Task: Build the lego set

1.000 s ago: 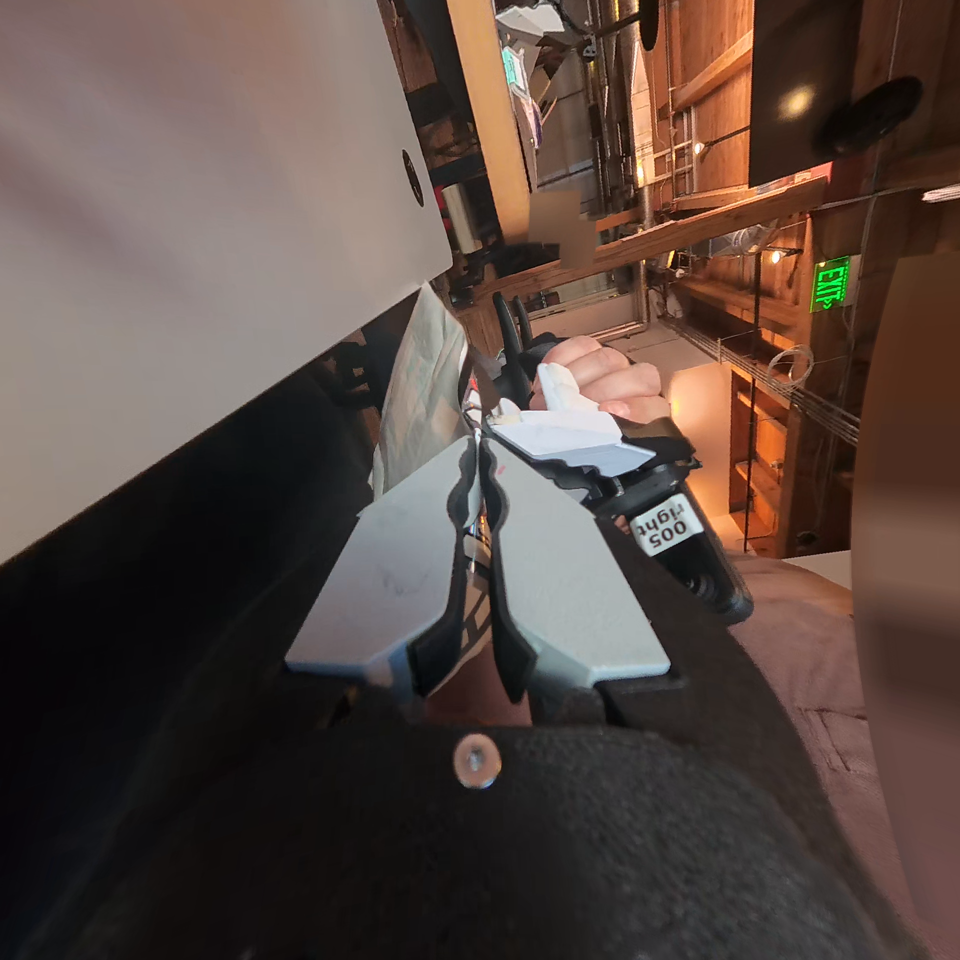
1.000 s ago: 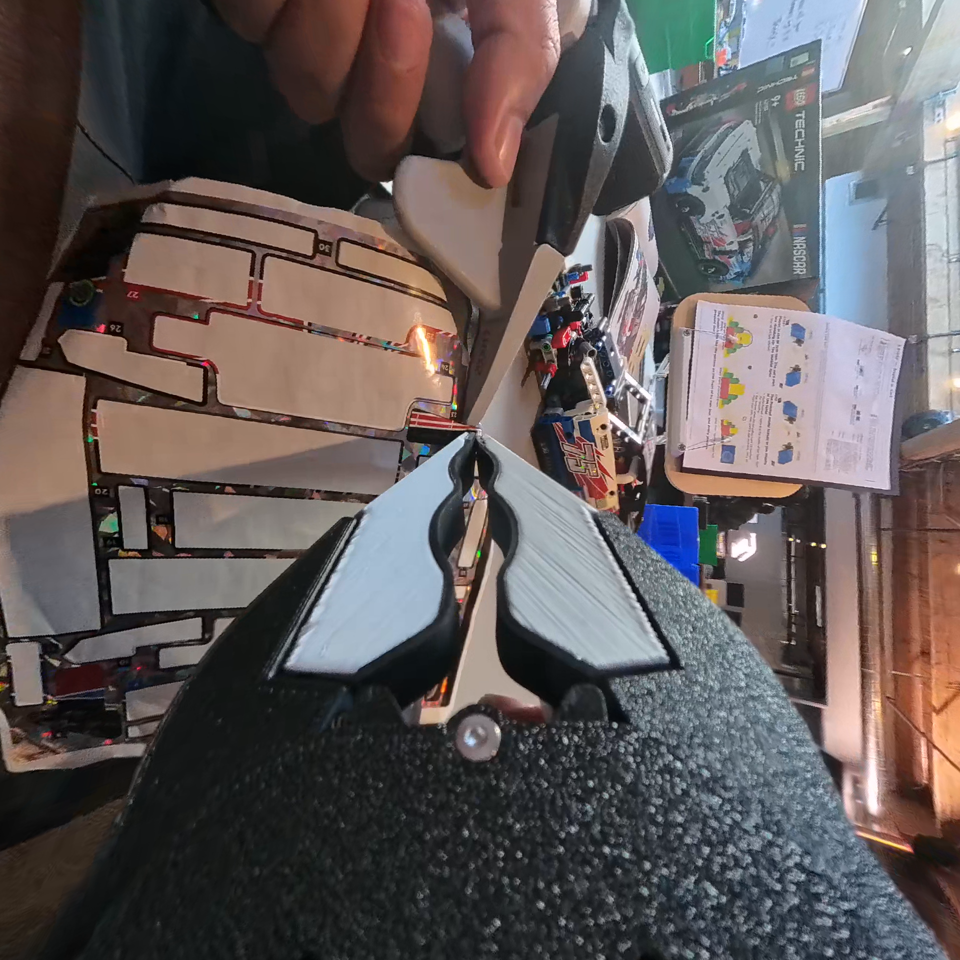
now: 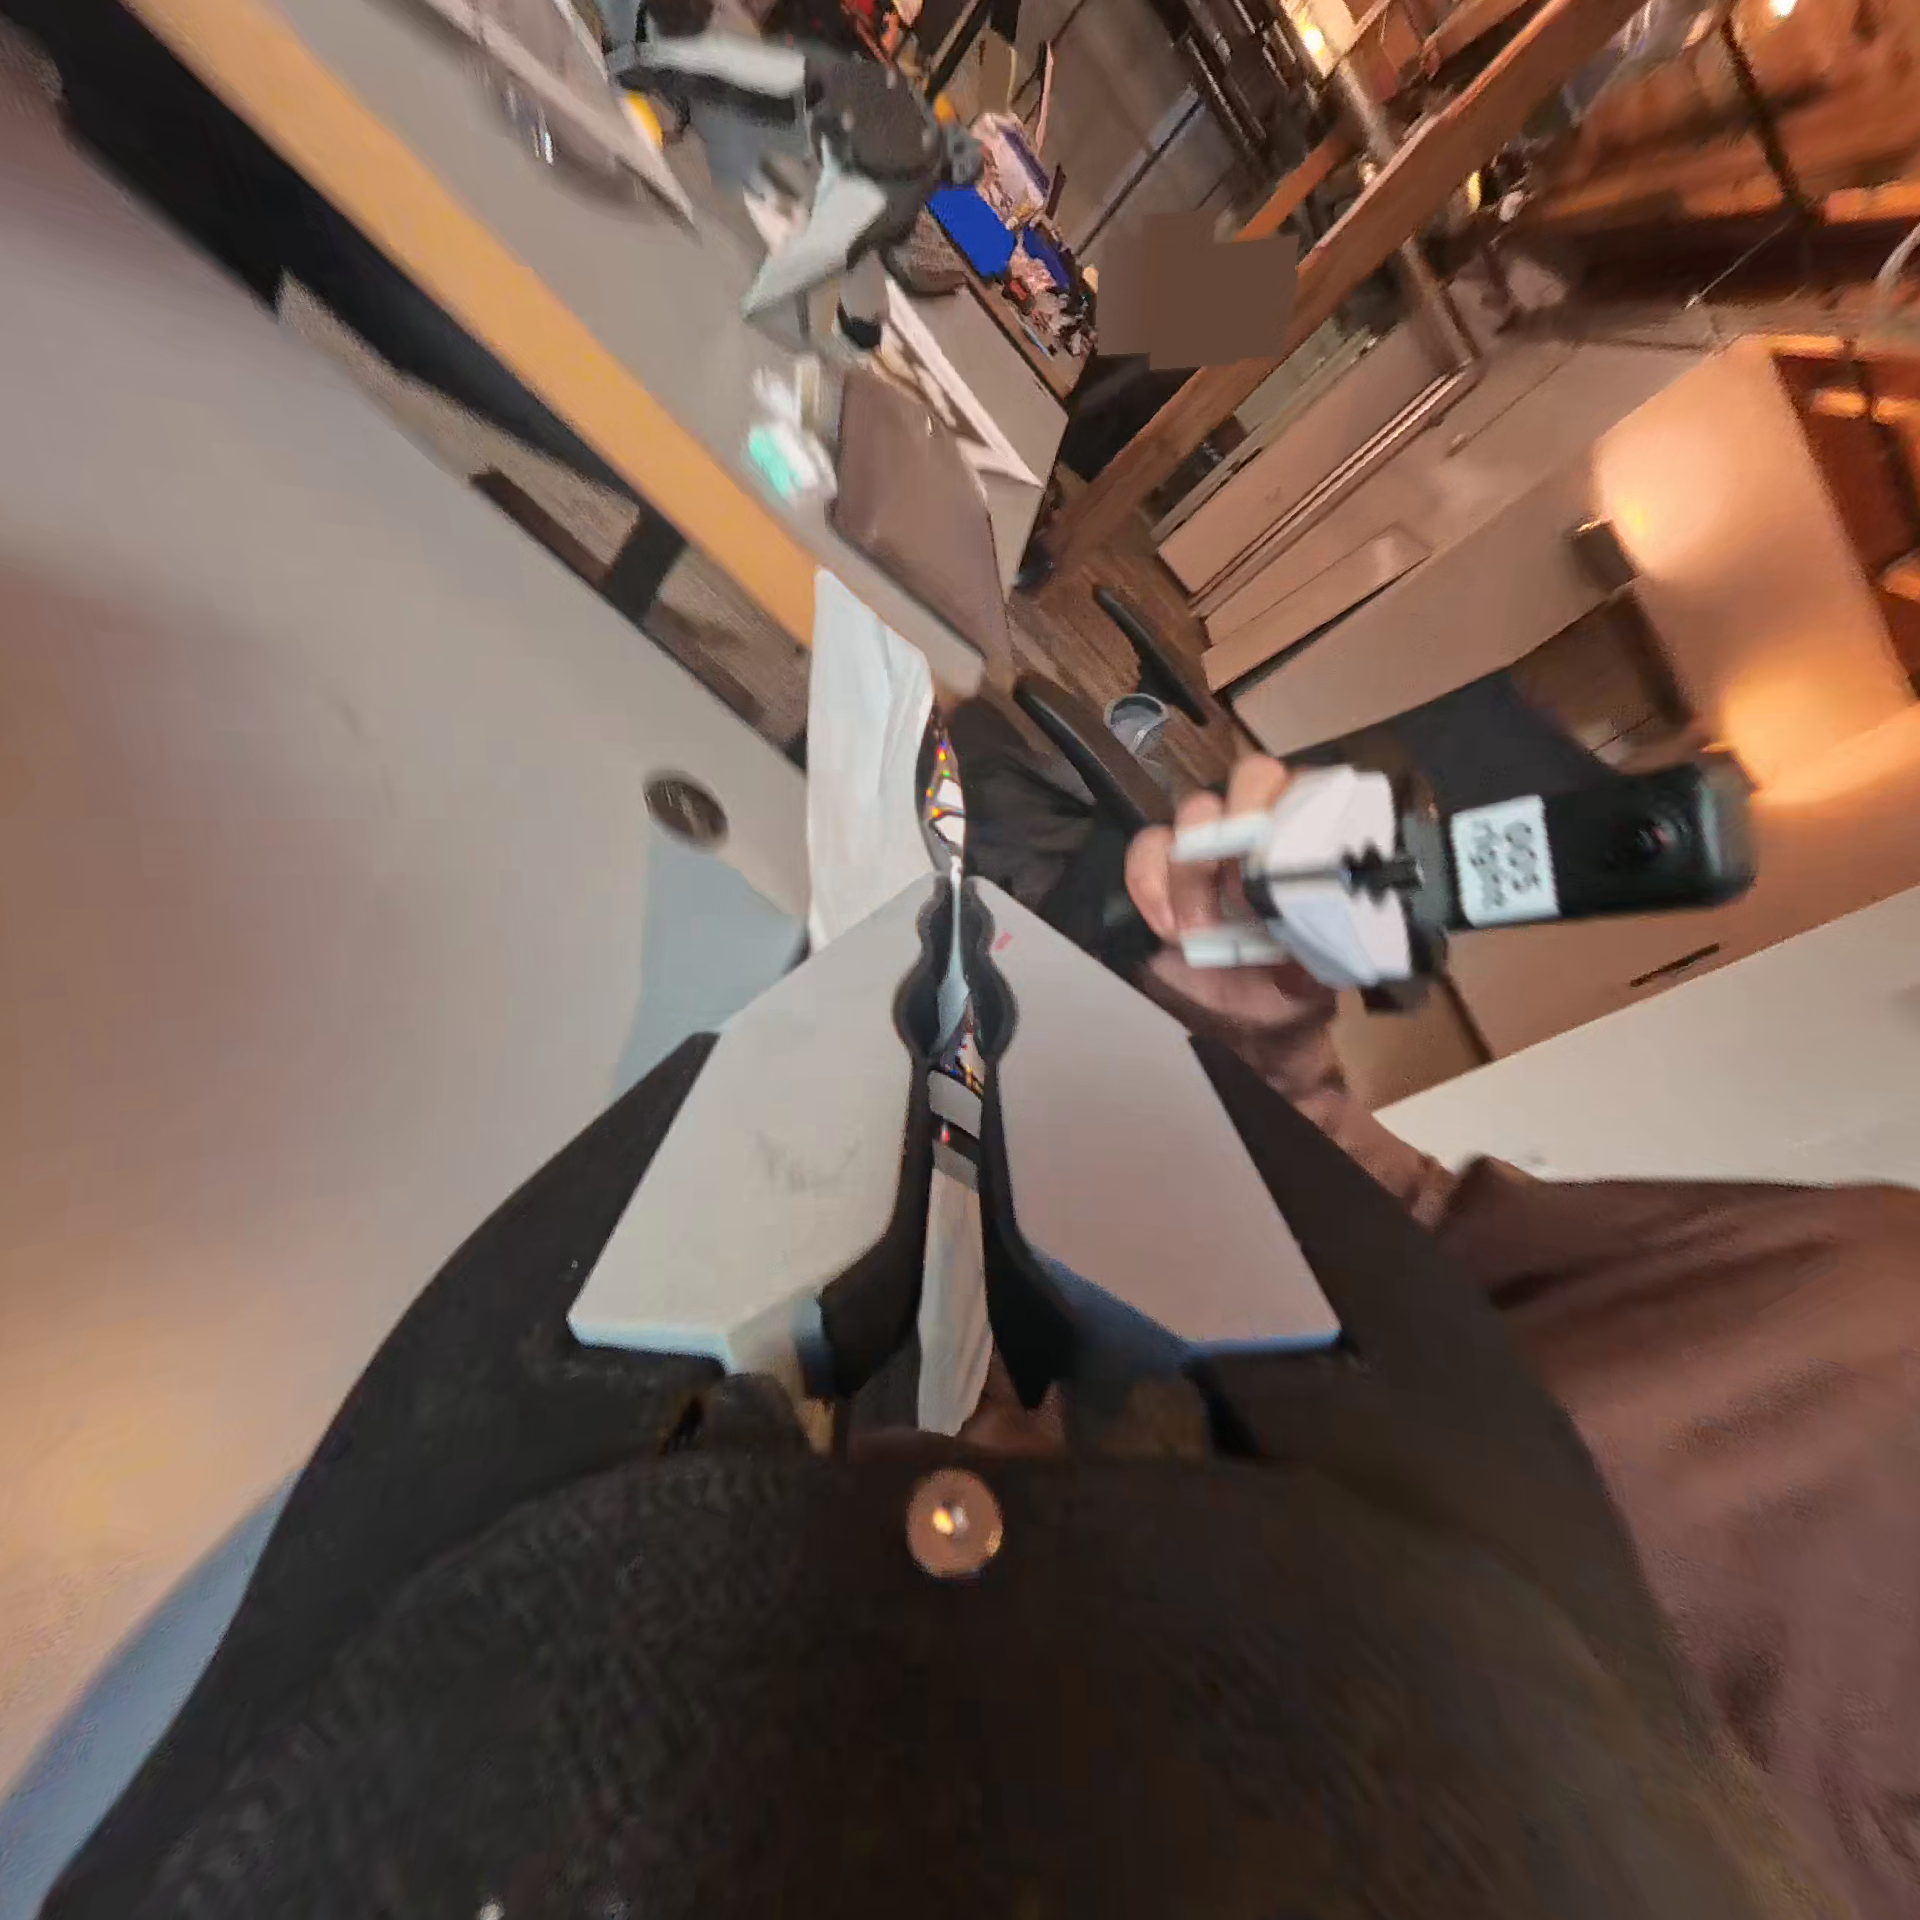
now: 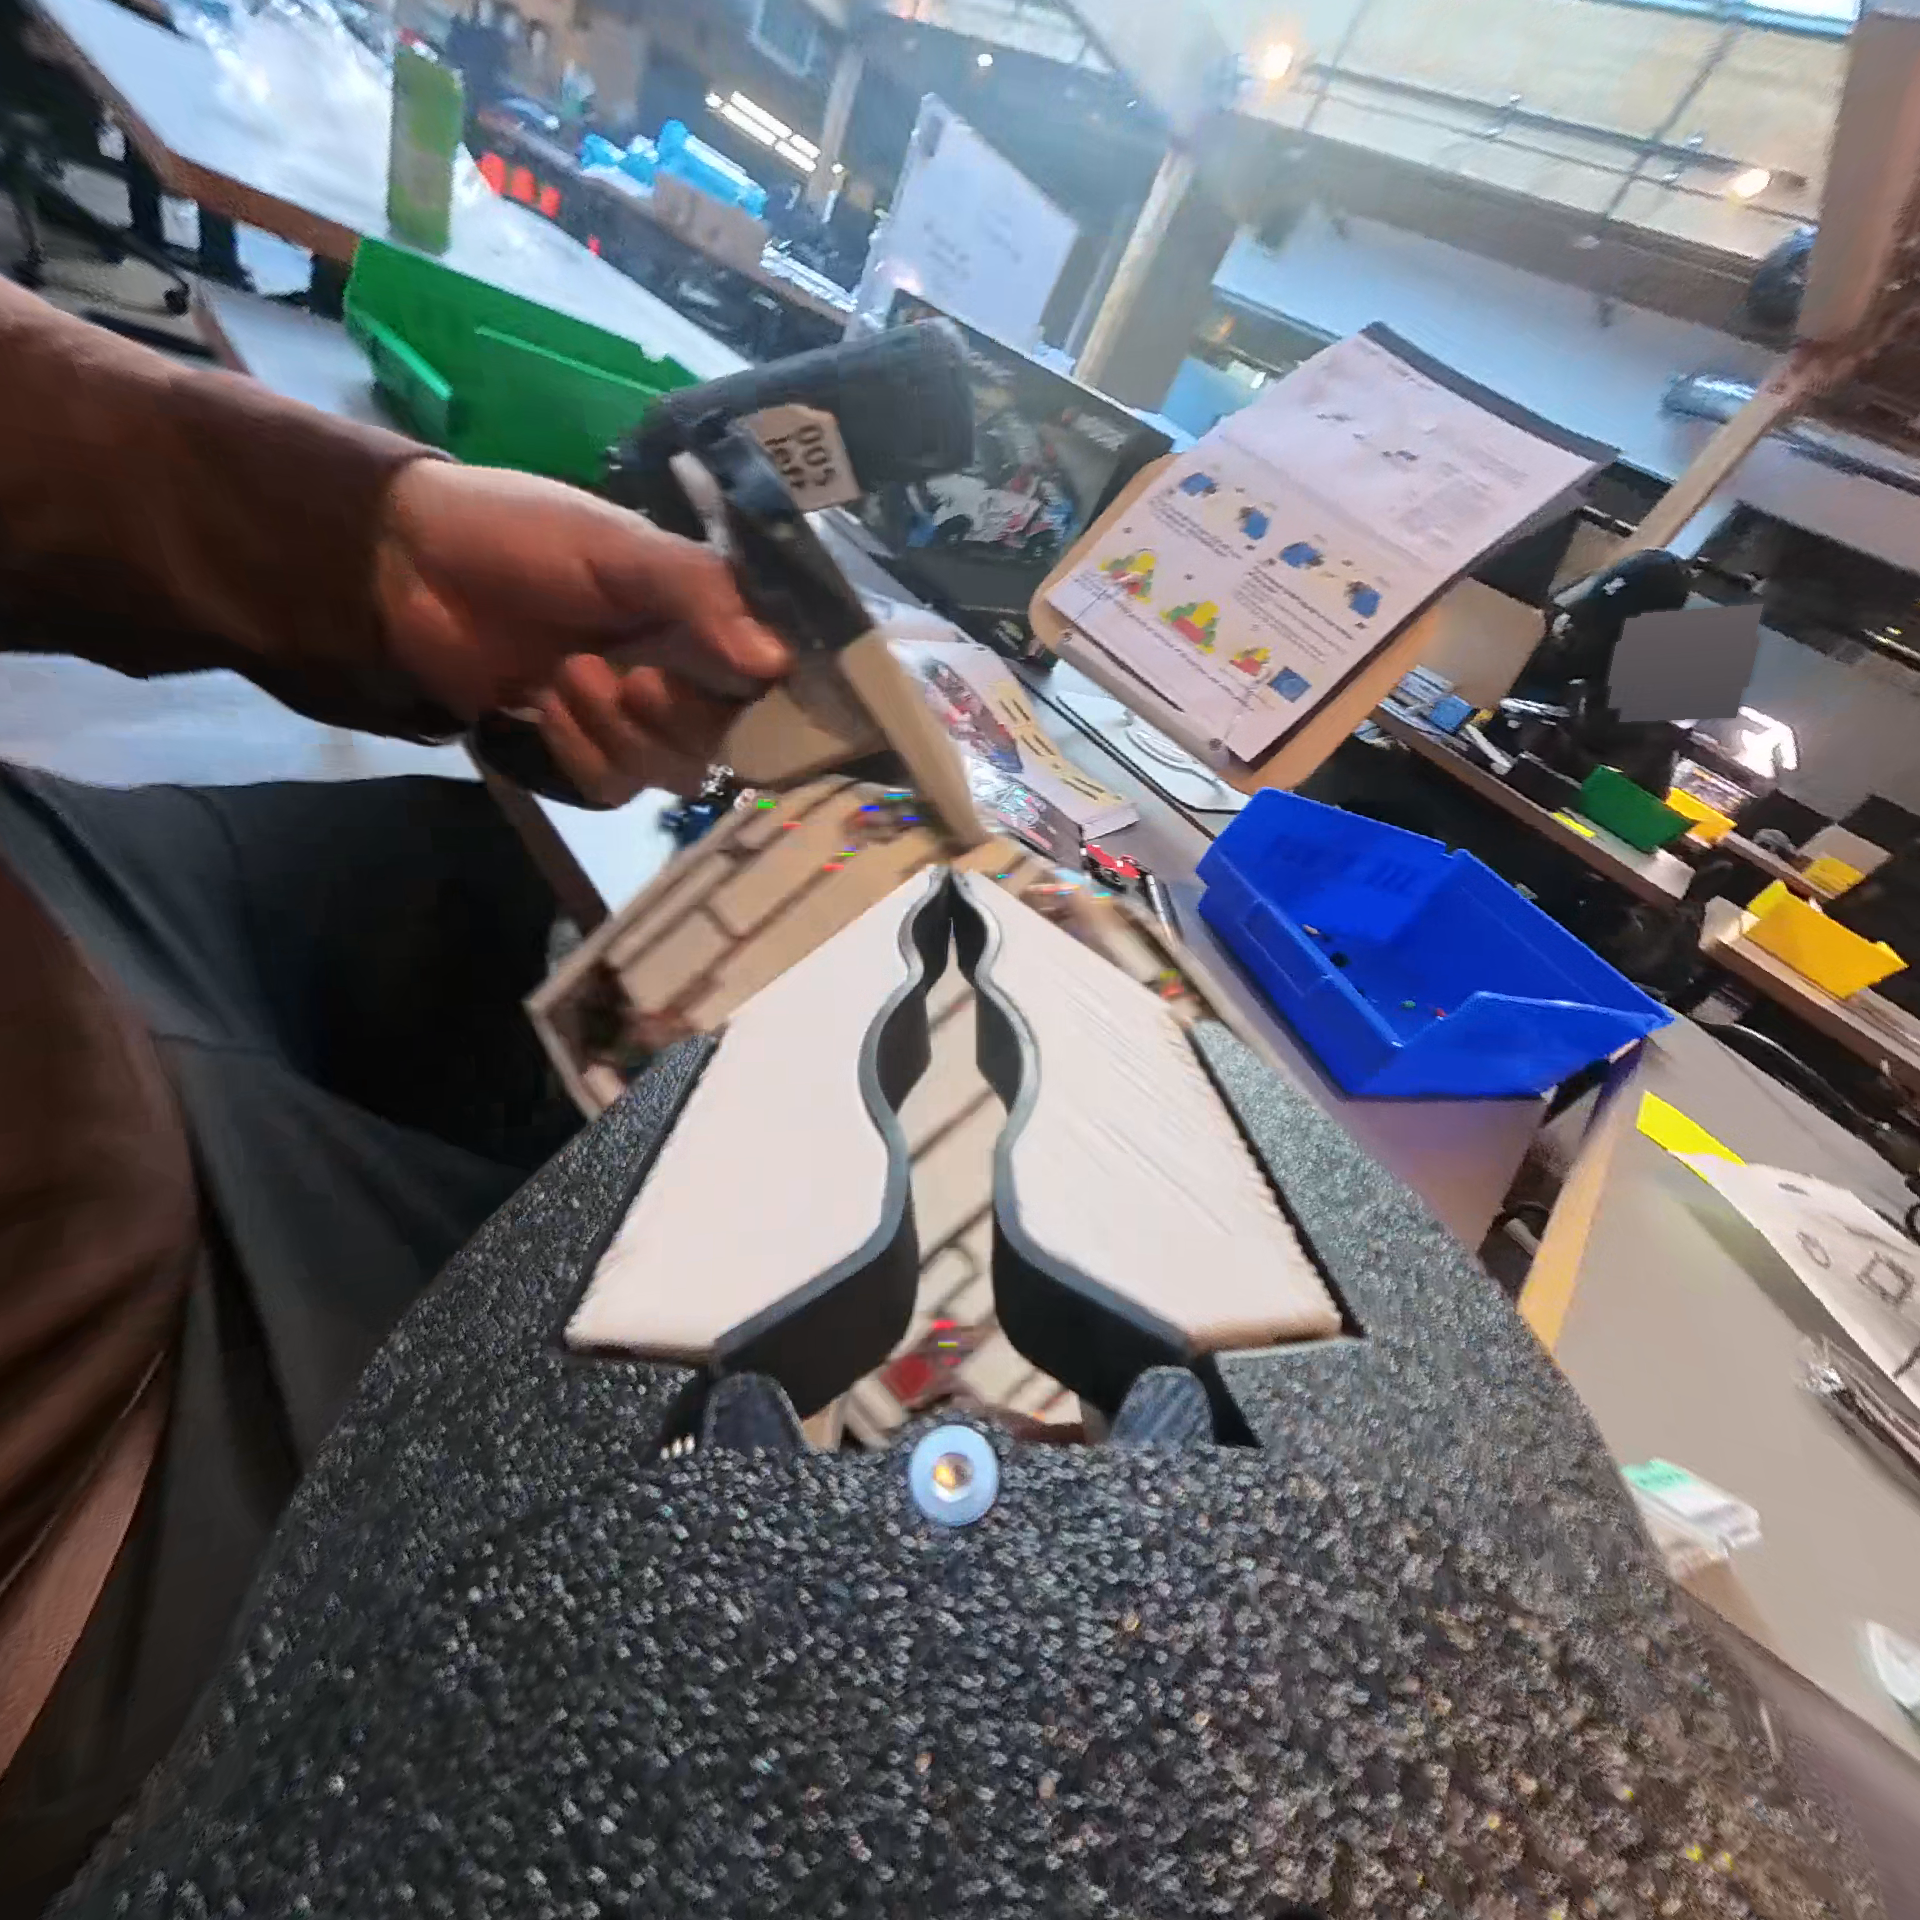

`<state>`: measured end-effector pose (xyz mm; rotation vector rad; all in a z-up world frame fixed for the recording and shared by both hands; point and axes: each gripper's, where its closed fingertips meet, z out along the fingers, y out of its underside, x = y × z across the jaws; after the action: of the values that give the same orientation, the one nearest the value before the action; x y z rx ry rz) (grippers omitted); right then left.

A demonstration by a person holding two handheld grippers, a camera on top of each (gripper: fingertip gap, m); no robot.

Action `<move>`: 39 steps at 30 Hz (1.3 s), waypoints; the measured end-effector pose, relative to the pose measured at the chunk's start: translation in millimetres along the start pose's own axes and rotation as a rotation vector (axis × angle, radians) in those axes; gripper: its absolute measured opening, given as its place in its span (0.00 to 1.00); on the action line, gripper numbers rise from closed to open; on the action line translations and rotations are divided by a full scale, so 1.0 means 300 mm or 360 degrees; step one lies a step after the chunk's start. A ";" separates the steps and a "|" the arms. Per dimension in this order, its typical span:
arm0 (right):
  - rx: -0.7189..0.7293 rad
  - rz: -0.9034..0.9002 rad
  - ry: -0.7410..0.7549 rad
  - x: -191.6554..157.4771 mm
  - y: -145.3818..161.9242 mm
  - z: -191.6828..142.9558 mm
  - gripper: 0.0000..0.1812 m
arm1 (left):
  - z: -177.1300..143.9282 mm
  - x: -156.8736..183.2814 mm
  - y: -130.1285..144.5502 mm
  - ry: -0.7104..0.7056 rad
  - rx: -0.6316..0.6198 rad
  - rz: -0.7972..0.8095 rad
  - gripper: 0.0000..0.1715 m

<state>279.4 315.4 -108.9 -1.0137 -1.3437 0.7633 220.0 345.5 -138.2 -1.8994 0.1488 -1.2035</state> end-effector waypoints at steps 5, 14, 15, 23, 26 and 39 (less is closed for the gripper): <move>-0.0113 0.0027 0.0113 0.056 0.082 0.002 0.00 | 0.183 -0.199 -0.223 -0.0410 -0.0144 0.0362 0.00; -0.0380 0.0470 0.0122 0.091 0.262 0.036 0.00 | 0.280 -0.555 -0.158 -0.0905 -0.0773 0.0570 0.03; -0.0402 0.0507 0.0118 0.092 0.276 0.038 0.00 | 0.272 -0.572 -0.139 -0.0937 -0.0824 0.0589 0.05; -0.0486 0.0859 0.0066 0.102 0.361 0.043 0.00 | 0.156 -0.520 -0.187 -0.1019 -0.0801 0.0669 0.17; -0.0447 0.0857 0.0066 0.103 0.343 0.039 0.00 | 0.019 -0.375 -0.261 -0.0957 -0.0632 0.0749 0.21; -0.0308 0.0702 -0.0208 -0.029 0.208 0.197 0.00 | -1.090 -0.163 -0.020 -0.1187 0.0117 0.0432 0.26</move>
<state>226.9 341.0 -172.5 -1.4633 -1.3386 1.0560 -64.6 179.0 -113.3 -2.0564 -0.0427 -0.2731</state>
